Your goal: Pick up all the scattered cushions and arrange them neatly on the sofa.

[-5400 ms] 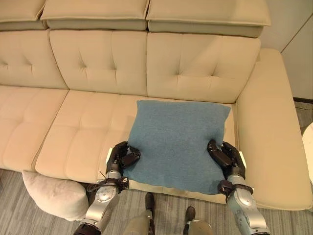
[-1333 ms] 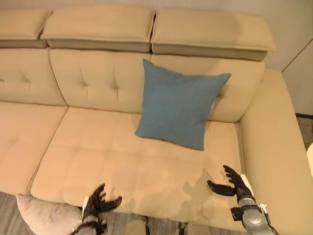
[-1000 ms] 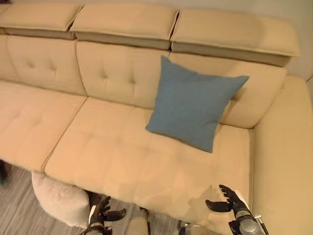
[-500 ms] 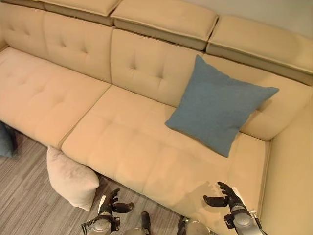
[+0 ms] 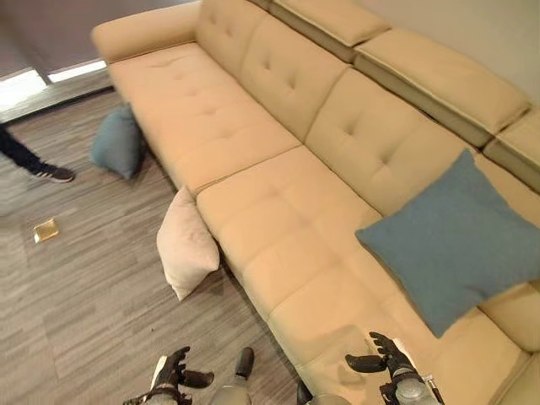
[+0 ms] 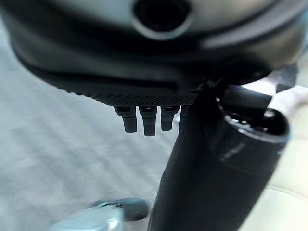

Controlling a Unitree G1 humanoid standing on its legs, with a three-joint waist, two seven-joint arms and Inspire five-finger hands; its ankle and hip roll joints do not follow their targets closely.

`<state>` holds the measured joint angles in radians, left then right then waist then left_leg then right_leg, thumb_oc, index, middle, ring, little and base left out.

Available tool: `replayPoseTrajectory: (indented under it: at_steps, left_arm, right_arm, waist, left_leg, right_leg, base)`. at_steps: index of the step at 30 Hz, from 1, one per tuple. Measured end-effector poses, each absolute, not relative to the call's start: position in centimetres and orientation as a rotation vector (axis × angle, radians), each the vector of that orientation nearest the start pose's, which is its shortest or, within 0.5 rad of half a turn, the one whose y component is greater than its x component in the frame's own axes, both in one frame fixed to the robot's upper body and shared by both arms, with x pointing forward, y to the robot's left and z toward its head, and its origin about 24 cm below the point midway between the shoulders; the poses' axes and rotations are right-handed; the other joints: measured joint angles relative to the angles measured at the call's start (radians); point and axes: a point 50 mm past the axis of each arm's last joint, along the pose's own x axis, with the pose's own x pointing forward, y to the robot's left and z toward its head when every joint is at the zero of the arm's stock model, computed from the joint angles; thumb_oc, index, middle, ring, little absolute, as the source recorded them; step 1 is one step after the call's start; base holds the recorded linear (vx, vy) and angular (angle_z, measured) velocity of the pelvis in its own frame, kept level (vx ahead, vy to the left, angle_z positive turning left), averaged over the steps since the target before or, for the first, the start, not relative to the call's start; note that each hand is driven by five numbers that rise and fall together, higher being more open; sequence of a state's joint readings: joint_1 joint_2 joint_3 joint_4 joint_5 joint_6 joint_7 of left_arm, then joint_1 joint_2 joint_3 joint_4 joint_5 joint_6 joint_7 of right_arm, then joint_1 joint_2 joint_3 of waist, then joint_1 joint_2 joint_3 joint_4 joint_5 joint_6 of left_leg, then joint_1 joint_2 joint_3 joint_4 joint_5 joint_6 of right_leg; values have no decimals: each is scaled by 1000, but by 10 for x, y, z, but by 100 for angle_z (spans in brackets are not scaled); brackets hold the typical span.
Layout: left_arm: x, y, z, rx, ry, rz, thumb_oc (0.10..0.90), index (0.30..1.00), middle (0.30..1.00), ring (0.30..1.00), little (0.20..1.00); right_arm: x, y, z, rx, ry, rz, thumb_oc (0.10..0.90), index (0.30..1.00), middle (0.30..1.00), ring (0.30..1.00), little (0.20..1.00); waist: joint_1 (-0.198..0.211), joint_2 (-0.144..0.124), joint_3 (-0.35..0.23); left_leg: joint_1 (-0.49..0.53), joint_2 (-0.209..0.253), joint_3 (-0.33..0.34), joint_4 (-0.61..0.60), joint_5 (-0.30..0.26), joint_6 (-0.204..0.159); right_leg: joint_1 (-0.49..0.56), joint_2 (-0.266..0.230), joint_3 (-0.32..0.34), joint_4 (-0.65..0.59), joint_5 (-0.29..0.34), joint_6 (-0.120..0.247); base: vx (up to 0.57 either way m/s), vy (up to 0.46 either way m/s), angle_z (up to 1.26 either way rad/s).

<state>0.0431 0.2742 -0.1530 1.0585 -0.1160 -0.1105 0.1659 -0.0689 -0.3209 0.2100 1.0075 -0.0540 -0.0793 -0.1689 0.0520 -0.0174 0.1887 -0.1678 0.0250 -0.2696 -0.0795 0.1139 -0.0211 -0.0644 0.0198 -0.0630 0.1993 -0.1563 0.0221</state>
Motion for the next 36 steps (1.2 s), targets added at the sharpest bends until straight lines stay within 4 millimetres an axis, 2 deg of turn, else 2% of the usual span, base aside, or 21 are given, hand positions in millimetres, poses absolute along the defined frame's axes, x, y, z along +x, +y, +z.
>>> replayPoseTrajectory:
  at_steps: [1,2,3,4,5,6,7,8,11,12,15,16,19,21,22,24,27,29,31,35,36]
  left_arm:
    - [112,245,-144,305,987,216,800,900,900,900,900]
    - [115,247,-142,311,979,216,800,900,900,900,900]
    - [116,245,-143,307,977,212,800,900,900,900,900]
    - [108,230,-148,290,992,169,800,900,900,900,900]
    - [128,229,-140,272,916,181,800,900,900,900,900]
    - [132,230,-139,258,906,192,800,900,900,900,900]
    - [121,241,-143,236,960,258,800,900,900,900,900]
    - [109,257,-143,242,996,316,800,900,900,900,900]
    - [111,259,-144,266,1025,308,800,900,900,900,900]
    - [108,267,-143,323,1052,315,800,900,900,900,900]
    - [101,271,-143,328,1070,323,800,900,900,900,900]
    - [104,269,-144,336,1079,300,800,900,900,900,900]
    - [116,265,-140,328,1024,275,800,900,900,900,900]
    - [132,263,-135,339,978,257,800,900,900,900,900]
    - [134,264,-133,345,965,258,800,900,900,900,900]
    - [144,269,-127,354,923,270,800,900,900,900,900]
    - [150,272,-125,364,919,273,800,900,900,900,900]
    - [149,271,-127,361,938,278,800,900,900,900,900]
    - [143,273,-130,362,976,285,800,900,900,900,900]
    - [124,264,-140,349,1031,260,800,900,900,900,900]
    - [124,259,-141,336,1026,251,800,900,900,900,900]
  right_arm:
    - [171,-245,-120,-521,831,-80,800,900,900,900,900]
    - [174,-244,-118,-505,814,-84,800,900,900,900,900]
    - [185,-244,-111,-519,776,-82,800,900,900,900,900]
    - [184,-253,-107,-558,759,-92,800,900,900,900,900]
    - [189,-253,-104,-568,738,-90,800,900,900,900,900]
    - [197,-247,-102,-562,719,-70,800,900,900,900,900]
    - [209,-238,-96,-540,677,-61,800,900,900,900,900]
    - [207,-238,-97,-540,681,-62,800,900,900,900,900]
    - [206,-243,-95,-525,678,-100,800,900,900,900,900]
    - [196,-247,-100,-528,705,-108,800,900,900,900,900]
    - [198,-252,-96,-514,695,-141,800,900,900,900,900]
    - [199,-248,-98,-485,700,-160,800,900,900,900,900]
    - [174,-241,-114,-496,786,-109,800,900,900,900,900]
    - [166,-231,-120,-501,814,-62,800,900,900,900,900]
    - [163,-226,-123,-495,821,-43,800,900,900,900,900]
    - [165,-213,-124,-472,810,-2,800,900,900,900,900]
    - [171,-208,-122,-460,787,5,800,900,900,900,900]
    - [179,-207,-118,-463,764,8,800,900,900,900,900]
    - [188,-204,-112,-460,728,9,800,900,900,900,900]
    - [173,-208,-120,-464,778,7,800,900,900,900,900]
    - [172,-210,-120,-468,784,3,800,900,900,900,900]
  waist:
    - [20,-2,-2]
    - [22,-16,-7]
    - [41,-20,0]
    - [39,70,-13]
    - [29,53,13]
    - [65,19,35]
    - [31,-37,60]
    - [35,-51,63]
    - [29,-90,77]
    - [-43,-87,73]
    - [-15,-57,60]
    - [-22,-61,65]
    - [-39,-100,37]
    - [-72,-96,39]
    - [-76,-91,31]
    - [-70,-73,30]
    - [-102,-68,42]
    - [-105,-67,55]
    - [-111,-85,77]
    - [-121,-106,85]
    - [-120,-82,87]
  left_leg:
    - [-40,11,-10,6,-42,8]
    - [-81,8,-24,10,-151,-44]
    - [-131,-21,-10,97,-116,-29]
    - [-164,-22,-88,184,93,-107]
    - [-247,-60,-28,194,217,-247]
    - [-252,-52,173,173,155,-166]
    - [-197,3,510,203,-3,-79]
    - [-134,74,498,254,-67,-99]
    - [-53,104,456,344,-154,-185]
    - [-14,132,540,325,-162,-159]
    - [107,111,529,150,-152,-63]
    - [150,72,527,83,-132,4]
    - [171,2,492,79,-133,37]
    - [174,-43,422,117,-150,72]
    - [180,-46,409,118,-149,77]
    - [186,-39,353,103,-145,93]
    - [190,-64,278,88,-124,89]
    - [191,-69,256,89,-162,102]
    - [202,-88,248,86,-180,103]
    - [282,-107,190,83,-228,74]
    - [290,-73,166,95,-271,72]
  right_leg:
    - [-1,18,-25,-16,19,-31]
    - [-10,20,-47,-47,37,-66]
    - [-33,20,-87,-40,46,-85]
    - [-37,84,-92,-9,23,-85]
    - [-42,71,-108,-55,42,-142]
    - [-57,33,-148,-60,69,-158]
    - [-16,-27,-252,-140,119,-155]
    - [-10,-31,-285,-150,124,-149]
    - [12,-92,-409,-158,132,-118]
    - [53,-89,-473,-189,127,-86]
    - [-24,-95,-452,-106,115,-50]
    - [-47,-151,-472,-3,96,-27]
    - [-65,-267,-425,156,49,21]
    - [-131,-356,-358,379,42,36]
    - [-149,-346,-317,396,29,54]
    - [-177,-251,-218,329,-3,72]
    - [-216,-146,-177,181,5,59]
    - [-270,-106,-165,124,39,60]
    - [-324,-113,-205,-1,122,89]
    - [-254,-155,-291,-131,210,58]
    - [-245,-131,-290,-99,241,47]
  base:
    - [-240,-180,137]
    - [-326,-173,171]
    - [-328,-139,184]
    - [-320,-78,235]
    - [-255,-20,227]
    - [-225,25,286]
    - [-134,143,210]
    - [6,154,205]
    - [118,199,131]
    - [91,182,171]
    - [231,373,30]
    - [192,252,34]
    - [204,206,70]
    - [195,118,90]
    - [171,75,64]
    - [214,30,58]
    - [287,-17,78]
    - [346,-39,31]
    - [362,-37,26]
    - [343,-61,48]
    - [423,-93,63]
